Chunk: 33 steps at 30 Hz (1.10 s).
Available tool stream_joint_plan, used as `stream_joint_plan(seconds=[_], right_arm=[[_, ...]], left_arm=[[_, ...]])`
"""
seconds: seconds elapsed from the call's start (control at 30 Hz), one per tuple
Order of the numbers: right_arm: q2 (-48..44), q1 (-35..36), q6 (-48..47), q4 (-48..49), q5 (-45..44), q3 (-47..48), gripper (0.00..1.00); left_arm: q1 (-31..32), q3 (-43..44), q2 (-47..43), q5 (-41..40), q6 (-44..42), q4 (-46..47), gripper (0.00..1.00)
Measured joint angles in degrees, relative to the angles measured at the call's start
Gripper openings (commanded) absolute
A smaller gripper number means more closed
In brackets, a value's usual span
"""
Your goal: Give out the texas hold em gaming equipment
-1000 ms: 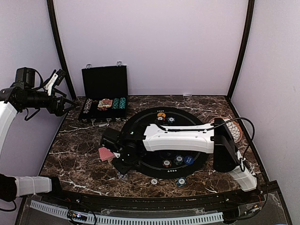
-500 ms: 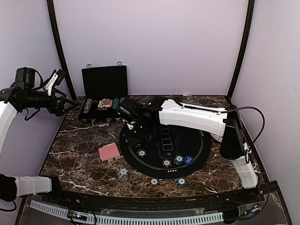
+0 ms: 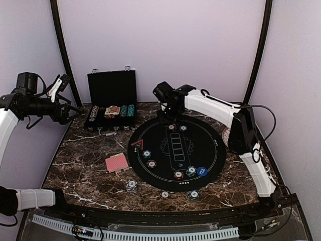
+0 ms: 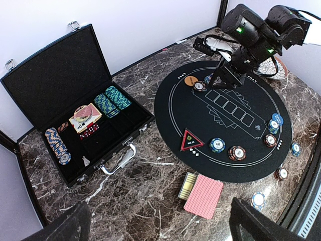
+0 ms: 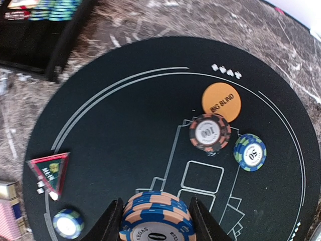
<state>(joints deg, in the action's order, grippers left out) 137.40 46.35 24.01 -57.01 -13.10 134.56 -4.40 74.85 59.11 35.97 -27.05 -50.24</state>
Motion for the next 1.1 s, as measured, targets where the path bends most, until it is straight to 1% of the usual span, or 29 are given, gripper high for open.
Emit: stream_joint_plan(seconds=[0.17, 0.47, 0.6, 0.73, 0.97, 1.1], right_arm=[[-0.2, -3.1, 0.0, 1.0, 0.0, -3.5, 0.21], [-8.3, -9.8, -1.6, 4.0, -0.9, -18.3, 0.20], [-10.3, -12.4, -2.4, 5.1, -1.3, -22.7, 0.19], [-10.3, -13.8, -2.8, 6.0, -1.2, -24.7, 0.19], [-9.7, -15.5, -3.1, 7.9, -0.3, -24.6, 0.19], [-7.3, -16.7, -3.3, 8.6, 0.3, -23.3, 0.20]], left_arm=[[0.0, 0.0, 0.0, 0.0, 0.0, 0.0, 0.99], [0.0, 0.0, 0.8, 0.0, 0.0, 0.0, 0.99], [0.0, 0.0, 0.9, 0.0, 0.0, 0.0, 0.99], [0.0, 0.0, 0.9, 0.0, 0.0, 0.0, 0.99], [0.0, 0.0, 0.9, -0.1, -0.1, 0.0, 0.99], [0.0, 0.0, 0.9, -0.1, -0.2, 0.0, 0.99]])
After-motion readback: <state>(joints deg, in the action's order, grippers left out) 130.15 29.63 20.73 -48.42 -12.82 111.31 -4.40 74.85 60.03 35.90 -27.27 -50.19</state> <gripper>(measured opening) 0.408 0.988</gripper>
